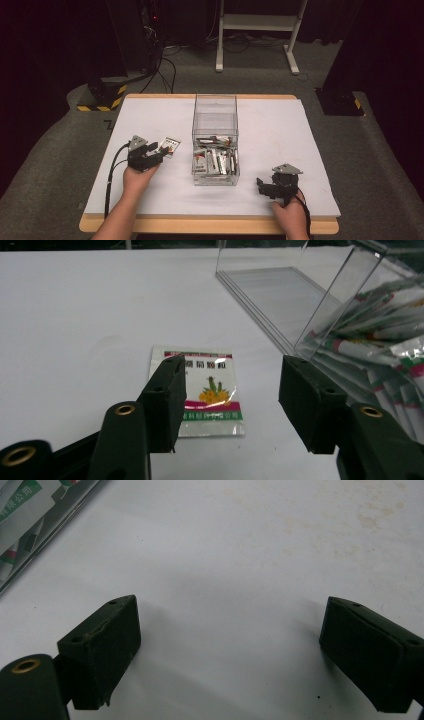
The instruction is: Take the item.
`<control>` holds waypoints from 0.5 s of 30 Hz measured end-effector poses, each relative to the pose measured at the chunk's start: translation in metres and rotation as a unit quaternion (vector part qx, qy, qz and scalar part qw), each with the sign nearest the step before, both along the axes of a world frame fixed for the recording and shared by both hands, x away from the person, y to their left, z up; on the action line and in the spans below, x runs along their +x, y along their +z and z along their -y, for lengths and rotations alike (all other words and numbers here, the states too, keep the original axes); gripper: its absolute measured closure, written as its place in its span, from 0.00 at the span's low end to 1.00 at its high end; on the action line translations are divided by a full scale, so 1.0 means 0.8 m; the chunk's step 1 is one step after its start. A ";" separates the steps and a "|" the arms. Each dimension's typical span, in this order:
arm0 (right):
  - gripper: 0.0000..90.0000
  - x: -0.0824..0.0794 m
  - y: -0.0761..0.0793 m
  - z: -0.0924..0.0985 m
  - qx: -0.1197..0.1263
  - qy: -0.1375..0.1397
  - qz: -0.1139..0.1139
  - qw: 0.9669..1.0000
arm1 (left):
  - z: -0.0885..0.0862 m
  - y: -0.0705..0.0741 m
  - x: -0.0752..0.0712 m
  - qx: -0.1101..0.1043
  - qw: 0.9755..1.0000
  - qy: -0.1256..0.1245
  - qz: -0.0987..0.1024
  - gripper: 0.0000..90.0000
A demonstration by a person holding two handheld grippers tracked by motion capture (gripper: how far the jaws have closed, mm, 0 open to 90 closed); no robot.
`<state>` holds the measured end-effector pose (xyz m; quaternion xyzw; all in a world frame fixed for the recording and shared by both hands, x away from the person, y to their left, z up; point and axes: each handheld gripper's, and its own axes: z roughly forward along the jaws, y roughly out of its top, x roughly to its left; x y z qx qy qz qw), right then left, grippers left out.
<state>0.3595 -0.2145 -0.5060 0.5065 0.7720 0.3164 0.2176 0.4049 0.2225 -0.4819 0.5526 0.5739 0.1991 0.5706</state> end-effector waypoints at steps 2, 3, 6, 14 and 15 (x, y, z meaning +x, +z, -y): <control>0.10 0.000 0.000 0.000 0.000 0.000 0.000 1.000 | -0.002 -0.003 -0.005 0.006 1.000 -0.004 -0.003 0.49; 0.10 0.000 0.000 0.000 0.000 0.000 0.000 1.000 | -0.003 -0.004 -0.007 0.005 1.000 -0.003 -0.005 0.48; 0.10 0.000 0.000 0.000 0.000 0.000 0.000 1.000 | -0.007 -0.008 -0.016 0.008 1.000 0.006 -0.012 0.48; 0.10 0.000 0.000 0.000 0.000 0.000 0.000 1.000 | 0.007 -0.009 -0.033 -0.111 0.992 0.063 0.019 0.48; 0.10 0.000 0.000 0.000 0.000 0.000 0.000 1.000 | 0.004 -0.011 -0.037 -0.093 0.994 0.056 0.012 0.49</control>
